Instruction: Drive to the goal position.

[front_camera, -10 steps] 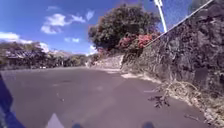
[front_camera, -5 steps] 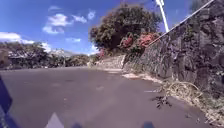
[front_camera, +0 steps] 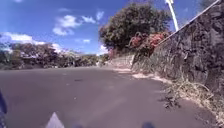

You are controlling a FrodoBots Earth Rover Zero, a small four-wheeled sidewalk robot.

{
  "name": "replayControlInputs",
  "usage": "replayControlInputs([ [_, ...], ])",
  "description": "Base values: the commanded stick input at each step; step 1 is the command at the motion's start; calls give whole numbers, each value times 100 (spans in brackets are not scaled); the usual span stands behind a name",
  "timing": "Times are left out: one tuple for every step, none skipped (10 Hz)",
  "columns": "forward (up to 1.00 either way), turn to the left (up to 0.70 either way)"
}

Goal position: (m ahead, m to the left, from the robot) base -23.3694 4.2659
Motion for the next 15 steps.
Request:
replayControlInputs([
  [0, 100],
  [0, 100],
  [0, 100],
  [0, 100],
  [0, 100],
  [0, 100],
  [0, 100],
  [0, 100],
  [0, 100],
  [0, 100],
  [0, 100],
  [0, 100],
  [0, 100],
  [0, 100],
  [0, 100],
])
